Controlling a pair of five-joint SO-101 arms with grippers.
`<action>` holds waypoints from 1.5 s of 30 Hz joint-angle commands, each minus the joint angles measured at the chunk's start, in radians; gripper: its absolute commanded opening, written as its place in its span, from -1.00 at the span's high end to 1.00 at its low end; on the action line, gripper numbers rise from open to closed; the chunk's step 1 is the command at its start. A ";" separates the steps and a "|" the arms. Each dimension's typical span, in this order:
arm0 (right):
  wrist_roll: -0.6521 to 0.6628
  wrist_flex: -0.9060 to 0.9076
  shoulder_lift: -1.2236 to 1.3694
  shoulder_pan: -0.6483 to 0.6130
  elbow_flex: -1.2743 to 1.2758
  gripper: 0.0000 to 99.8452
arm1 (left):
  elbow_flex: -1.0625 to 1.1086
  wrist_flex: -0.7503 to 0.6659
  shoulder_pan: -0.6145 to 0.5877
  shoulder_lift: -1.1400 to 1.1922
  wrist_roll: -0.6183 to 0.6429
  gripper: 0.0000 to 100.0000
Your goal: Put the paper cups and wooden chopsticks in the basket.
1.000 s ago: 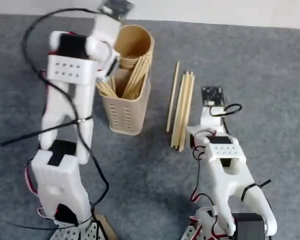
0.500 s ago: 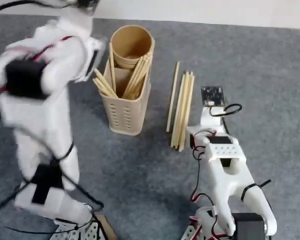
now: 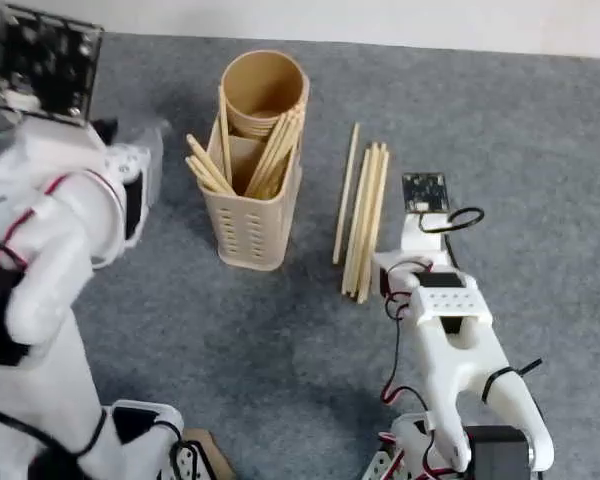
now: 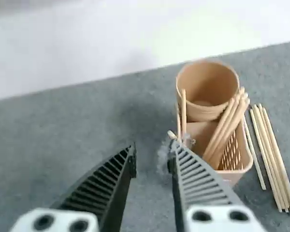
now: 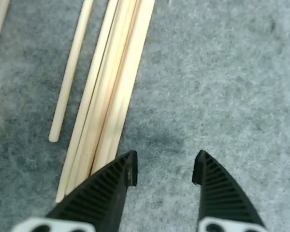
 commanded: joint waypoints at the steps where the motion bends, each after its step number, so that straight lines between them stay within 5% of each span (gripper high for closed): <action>1: 0.011 -0.016 -0.012 0.030 -0.015 0.60 | 0.473 -0.238 -0.039 -0.214 0.011 0.71; 8: 0.037 0.012 -0.004 0.070 -0.133 0.60 | 1.276 -0.755 -0.160 -0.641 0.012 0.71; 18: -0.008 0.236 -0.002 -0.110 -0.443 0.59 | 1.672 -0.997 -0.214 -0.743 0.066 0.71; 29: -0.011 0.021 0.019 -0.191 -0.295 0.59 | 1.791 -1.094 -0.225 -0.750 0.063 0.71; 45: -0.011 -0.065 0.298 -0.064 -0.335 0.59 | 1.793 -1.091 -0.220 -0.746 0.063 0.71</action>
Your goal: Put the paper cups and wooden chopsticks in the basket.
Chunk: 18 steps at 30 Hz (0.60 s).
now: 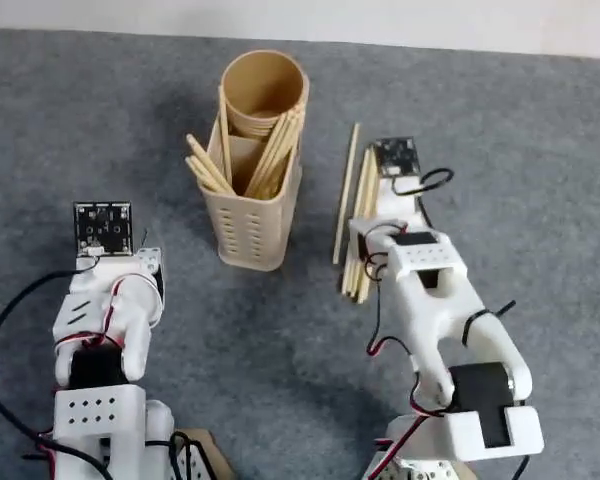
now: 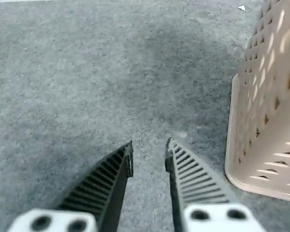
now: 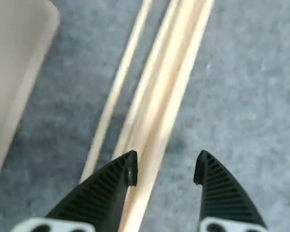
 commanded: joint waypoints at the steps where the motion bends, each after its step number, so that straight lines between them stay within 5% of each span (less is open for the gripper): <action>1: -0.003 -0.018 -0.007 0.018 -0.035 0.59 | -0.005 -0.017 -0.002 -0.007 0.009 0.71; 18: -0.003 -0.013 0.090 0.059 -0.013 0.59 | -0.004 -0.015 -0.001 -0.005 0.011 0.71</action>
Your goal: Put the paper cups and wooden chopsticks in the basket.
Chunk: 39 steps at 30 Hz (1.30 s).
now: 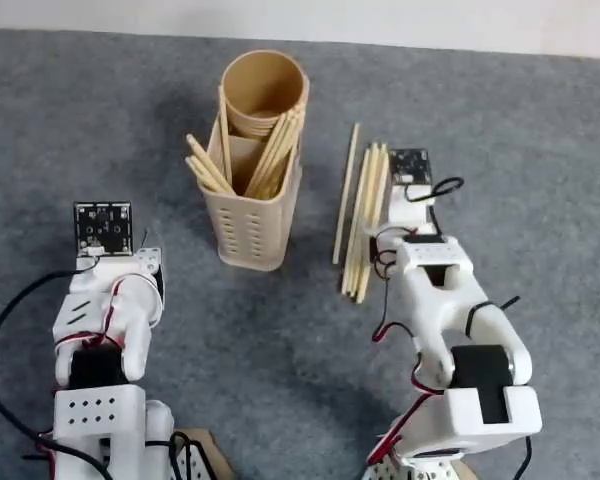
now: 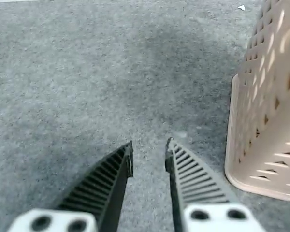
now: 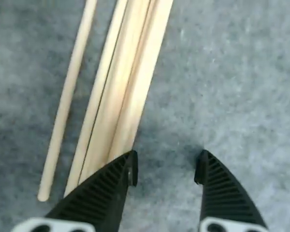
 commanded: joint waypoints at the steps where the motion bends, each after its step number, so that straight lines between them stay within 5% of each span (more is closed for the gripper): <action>1: -0.003 -0.010 -0.005 -0.001 -0.010 0.59 | -0.004 -0.015 -0.001 -0.005 0.011 0.71; 14: -0.043 0.027 -0.139 -0.021 0.015 0.59 | 0.019 -0.021 0.036 -0.010 0.009 0.71; 20: -0.012 -0.176 -0.254 -0.097 0.272 0.59 | 0.019 -0.020 0.036 -0.010 0.009 0.71; 29: -0.006 -0.131 -0.259 -0.091 0.292 0.59 | 0.021 -0.015 0.036 -0.010 0.009 0.71; 39: 0.026 -0.045 -0.257 0.047 0.268 0.74 | 0.021 -0.015 0.036 -0.010 0.009 0.71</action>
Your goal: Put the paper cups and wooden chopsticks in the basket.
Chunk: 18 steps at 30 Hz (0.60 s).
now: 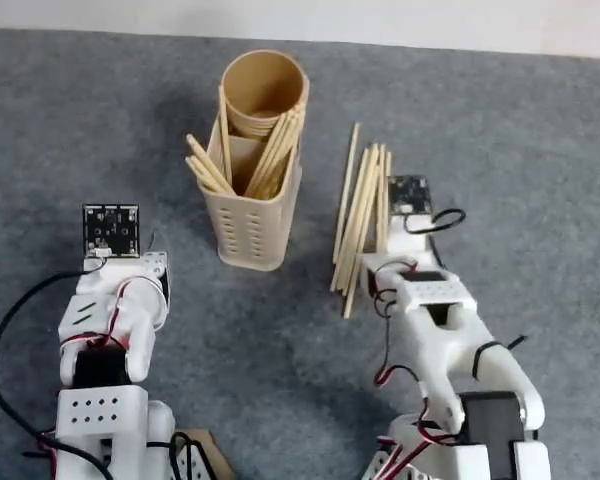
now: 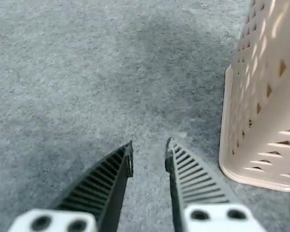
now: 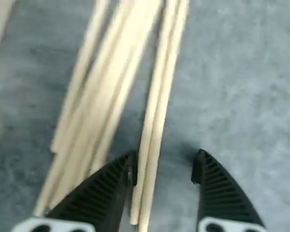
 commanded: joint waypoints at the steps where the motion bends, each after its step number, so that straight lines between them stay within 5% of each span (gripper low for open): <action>1: 0.046 0.067 -0.031 0.051 -0.035 0.82 | -0.002 -0.014 0.012 -0.010 0.009 0.71; 5: 0.057 0.136 0.016 0.051 -0.070 0.99 | -0.002 -0.014 0.012 -0.010 0.009 0.71; 18: 0.121 0.550 0.331 0.170 -0.544 0.99 | -0.002 -0.017 0.012 -0.010 0.009 0.71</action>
